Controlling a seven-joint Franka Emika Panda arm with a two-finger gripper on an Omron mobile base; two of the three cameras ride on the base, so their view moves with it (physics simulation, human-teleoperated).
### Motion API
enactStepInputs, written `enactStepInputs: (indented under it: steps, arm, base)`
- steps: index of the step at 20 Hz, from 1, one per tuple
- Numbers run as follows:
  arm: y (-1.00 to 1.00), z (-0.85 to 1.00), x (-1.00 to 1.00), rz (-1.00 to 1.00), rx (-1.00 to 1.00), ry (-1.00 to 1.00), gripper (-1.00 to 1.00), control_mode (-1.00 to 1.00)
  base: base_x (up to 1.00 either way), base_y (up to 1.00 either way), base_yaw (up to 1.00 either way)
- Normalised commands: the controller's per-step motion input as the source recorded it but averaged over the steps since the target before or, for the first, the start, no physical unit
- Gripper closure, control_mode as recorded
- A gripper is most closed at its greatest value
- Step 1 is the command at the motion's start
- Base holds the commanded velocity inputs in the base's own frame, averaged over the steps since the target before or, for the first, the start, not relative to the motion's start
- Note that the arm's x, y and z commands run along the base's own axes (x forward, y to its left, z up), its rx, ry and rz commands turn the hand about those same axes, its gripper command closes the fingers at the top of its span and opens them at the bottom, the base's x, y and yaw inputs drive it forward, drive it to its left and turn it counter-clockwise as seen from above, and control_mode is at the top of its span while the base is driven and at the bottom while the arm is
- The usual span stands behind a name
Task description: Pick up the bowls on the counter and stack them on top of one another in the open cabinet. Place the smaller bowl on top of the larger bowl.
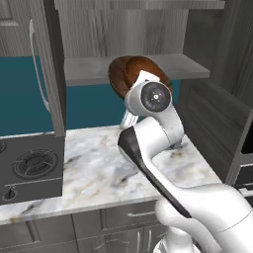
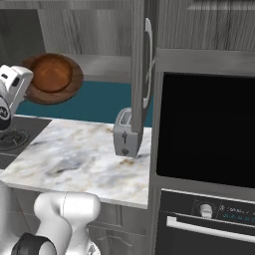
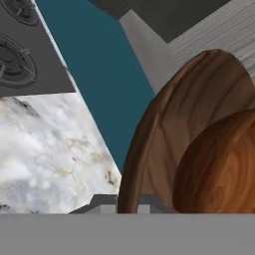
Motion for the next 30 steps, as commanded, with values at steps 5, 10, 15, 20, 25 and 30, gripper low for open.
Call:
enactStepInputs:
  steps: [5, 10, 15, 20, 25, 30]
  arm:
    - [0.0, 0.35, 0.17, 0.08, -0.05, 0.0, 1.0, -1.0]
    - [0.0, 0.36, 0.13, 0.06, -0.07, 0.0, 1.0, -1.0]
    - [0.0, 0.24, 0.14, 0.03, -0.11, 0.0, 1.0, -1.0]
    - [0.0, 0.11, 0.26, 0.04, -0.11, 0.05, 1.0, -1.0]
    - [0.0, 0.0, 0.3, 0.03, -0.13, 0.02, 1.0, -1.0]
    - [0.0, 0.0, 0.34, 0.03, -0.07, 0.0, 1.0, -1.0]
  base:
    - [0.0, 0.0, 0.0]
    - [0.0, 0.0, 0.0]
    - [0.0, 0.0, 0.0]
    - [0.0, 0.0, 0.0]
    - [0.0, 0.0, 0.0]
    - [0.0, 0.0, 0.0]
